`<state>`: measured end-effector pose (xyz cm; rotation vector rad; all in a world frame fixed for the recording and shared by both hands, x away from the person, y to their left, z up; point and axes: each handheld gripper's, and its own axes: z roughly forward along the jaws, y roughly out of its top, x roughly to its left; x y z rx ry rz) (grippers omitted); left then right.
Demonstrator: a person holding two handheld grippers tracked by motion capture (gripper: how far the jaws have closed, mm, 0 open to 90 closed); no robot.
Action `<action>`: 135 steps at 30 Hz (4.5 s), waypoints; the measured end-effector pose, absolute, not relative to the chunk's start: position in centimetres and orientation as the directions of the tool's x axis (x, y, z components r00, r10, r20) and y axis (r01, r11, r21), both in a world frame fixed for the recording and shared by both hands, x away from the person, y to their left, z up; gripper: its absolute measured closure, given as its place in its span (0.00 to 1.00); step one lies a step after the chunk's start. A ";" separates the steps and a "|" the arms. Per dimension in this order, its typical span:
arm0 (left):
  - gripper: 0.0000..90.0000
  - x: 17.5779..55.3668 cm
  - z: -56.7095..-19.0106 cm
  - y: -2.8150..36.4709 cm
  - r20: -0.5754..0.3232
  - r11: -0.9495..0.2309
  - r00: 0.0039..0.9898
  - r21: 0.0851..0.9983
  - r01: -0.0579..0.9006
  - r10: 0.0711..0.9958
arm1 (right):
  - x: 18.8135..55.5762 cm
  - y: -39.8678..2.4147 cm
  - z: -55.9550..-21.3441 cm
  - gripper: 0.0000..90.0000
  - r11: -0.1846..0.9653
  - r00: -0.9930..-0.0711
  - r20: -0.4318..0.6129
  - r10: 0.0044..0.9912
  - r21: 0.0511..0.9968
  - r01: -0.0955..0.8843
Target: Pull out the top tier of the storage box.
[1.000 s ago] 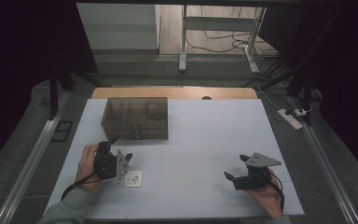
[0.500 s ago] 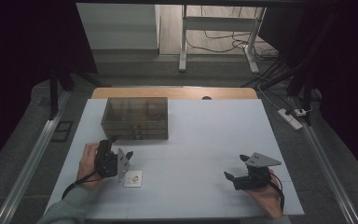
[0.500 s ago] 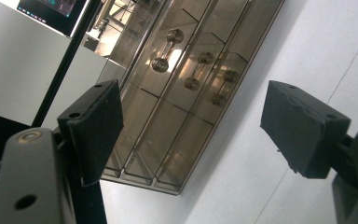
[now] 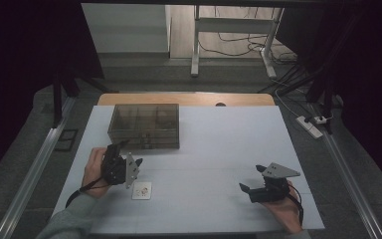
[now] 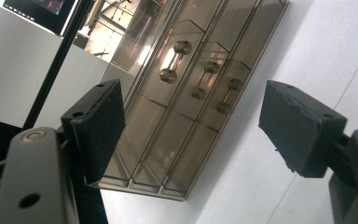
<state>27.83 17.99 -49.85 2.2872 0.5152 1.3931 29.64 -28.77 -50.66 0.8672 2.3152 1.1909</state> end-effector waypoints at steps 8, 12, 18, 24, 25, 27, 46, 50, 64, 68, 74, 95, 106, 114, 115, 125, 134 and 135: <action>0.26 28.5 -49.8 17.8 0.747 -0.857 0.445 0.504 0.106 0.494 | 29.7 -28.8 -50.7 0.09 0.446 -0.729 -0.062 0.682 0.825 0.347; 0.26 28.8 -49.7 17.7 0.752 -0.861 0.441 0.498 0.106 0.489 | 29.6 -28.8 -50.7 0.09 0.446 -0.729 -0.062 0.682 0.825 0.346; 0.27 29.1 -49.6 17.6 0.753 -0.859 0.437 0.502 0.103 0.493 | 29.6 -28.8 -50.7 0.09 0.446 -0.729 -0.063 0.682 0.826 0.346; 0.28 29.4 -49.6 17.6 0.754 -0.861 0.439 0.497 0.106 0.489 | 29.6 -28.8 -50.7 0.09 0.451 -0.727 -0.071 0.683 0.824 0.343; 0.28 29.5 -49.6 17.6 0.754 -0.861 0.438 0.498 0.107 0.490 | 29.6 -28.8 -50.7 0.09 0.451 -0.727 -0.072 0.683 0.824 0.343; 0.29 29.6 -49.6 17.5 0.753 -0.859 0.436 0.501 0.106 0.493 | 29.6 -28.8 -50.7 0.09 0.451 -0.726 -0.073 0.684 0.824 0.342; 0.37 30.5 -49.7 17.2 0.762 -0.864 0.429 0.493 0.100 0.485 | 29.6 -28.8 -50.6 0.09 0.452 -0.723 -0.077 0.686 0.824 0.341; 0.40 30.7 -49.6 17.1 0.764 -0.865 0.429 0.493 0.092 0.482 | 29.6 -28.8 -50.6 0.09 0.454 -0.726 -0.077 0.684 0.823 0.341; 0.44 31.2 -49.7 17.4 0.773 -0.870 0.422 0.486 0.085 0.474 | 29.6 -28.8 -50.6 0.09 0.454 -0.720 -0.080 0.689 0.823 0.342; 0.45 31.2 -49.6 17.4 0.776 -0.872 0.420 0.483 0.086 0.471 | 29.6 -28.8 -50.6 0.09 0.455 -0.720 -0.081 0.689 0.822 0.343; 0.47 31.2 -49.7 17.4 0.776 -0.873 0.422 0.480 0.088 0.469 | 29.6 -28.9 -50.6 0.09 0.457 -0.721 -0.081 0.688 0.821 0.343; 0.59 31.9 -50.4 17.2 0.785 -0.882 0.418 0.461 0.096 0.456 | 29.7 -28.9 -50.7 0.09 0.449 -0.718 -0.076 0.692 0.824 0.345; 0.65 32.2 -50.6 17.1 0.797 -0.888 0.408 0.450 0.091 0.446 | 29.7 -29.0 -50.7 0.09 0.448 -0.717 -0.074 0.693 0.824 0.347; 0.69 32.4 -50.7 17.1 0.799 -0.888 0.402 0.452 0.090 0.447 | 29.7 -29.0 -50.7 0.09 0.450 -0.717 -0.076 0.693 0.822 0.348; 0.69 32.4 -50.7 17.1 0.799 -0.888 0.402 0.452 0.090 0.447 | 29.7 -29.0 -50.7 0.09 0.450 -0.717 -0.076 0.693 0.822 0.348; 0.74 32.5 -50.8 17.3 0.805 -0.890 0.393 0.448 0.088 0.444 | 29.7 -28.9 -50.7 0.09 0.451 -0.718 -0.076 0.692 0.822 0.347; 0.79 32.6 -50.9 17.3 0.808 -0.893 0.394 0.441 0.086 0.437 | 29.7 -29.0 -50.7 0.09 0.453 -0.717 -0.078 0.692 0.821 0.347; 0.80 32.7 -51.0 17.2 0.810 -0.895 0.395 0.438 0.084 0.434 | 29.7 -29.0 -50.7 0.09 0.453 -0.717 -0.079 0.693 0.821 0.347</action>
